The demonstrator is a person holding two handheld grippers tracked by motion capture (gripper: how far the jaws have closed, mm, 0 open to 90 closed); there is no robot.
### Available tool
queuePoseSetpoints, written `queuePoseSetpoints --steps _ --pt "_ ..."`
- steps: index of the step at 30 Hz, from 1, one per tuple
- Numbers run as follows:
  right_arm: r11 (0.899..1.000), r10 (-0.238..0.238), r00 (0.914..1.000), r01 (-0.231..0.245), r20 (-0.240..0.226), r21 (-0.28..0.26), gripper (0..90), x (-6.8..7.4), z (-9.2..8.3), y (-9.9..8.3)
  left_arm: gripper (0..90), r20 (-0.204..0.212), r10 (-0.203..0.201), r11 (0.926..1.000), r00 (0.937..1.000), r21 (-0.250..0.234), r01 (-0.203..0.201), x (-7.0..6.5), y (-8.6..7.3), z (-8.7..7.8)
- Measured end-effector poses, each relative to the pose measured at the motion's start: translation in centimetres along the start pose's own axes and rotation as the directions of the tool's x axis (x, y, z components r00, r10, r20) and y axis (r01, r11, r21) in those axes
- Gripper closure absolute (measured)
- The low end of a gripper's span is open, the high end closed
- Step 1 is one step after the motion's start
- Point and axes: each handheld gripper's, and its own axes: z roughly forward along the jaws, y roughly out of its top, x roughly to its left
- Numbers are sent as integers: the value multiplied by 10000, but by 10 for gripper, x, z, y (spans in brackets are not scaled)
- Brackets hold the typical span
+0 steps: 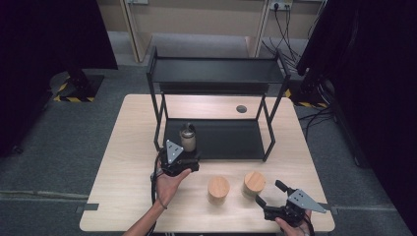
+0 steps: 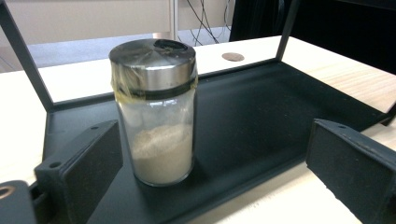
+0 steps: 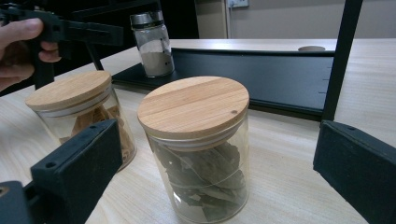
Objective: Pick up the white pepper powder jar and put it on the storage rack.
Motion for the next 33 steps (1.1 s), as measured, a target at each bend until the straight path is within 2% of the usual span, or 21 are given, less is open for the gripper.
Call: queuePoseSetpoints --steps 4,8,11,14,17,24,33 --pt "10000 -33 10000 34 -21 11 16 0 0 0 30 109 -126 9997 9999 -193 128 0 -4 -8" --pt "10000 -23 10000 23 -9 3 16 1 0 0 30 295 -75 9995 9995 -316 84 -1 -8 -16" --pt "10000 -32 10000 33 -17 13 16 1 0 0 30 460 132 9990 9989 -422 -112 -4 -11 -22" --pt "10000 -26 10000 26 -13 1 15 1 0 0 30 586 121 9989 9982 -454 -94 -5 -14 -27" --pt "10000 -23 10000 23 -11 4 16 1 0 0 30 611 246 9982 9978 -558 -212 -7 -18 -33" --pt "10000 -32 10000 32 -27 30 15 2 0 0 30 824 138 9975 9965 -699 -80 -5 -28 -45" --pt "10000 -16 10000 16 -30 19 15 2 0 0 30 948 291 9967 9951 -776 -217 -6 -40 -56"
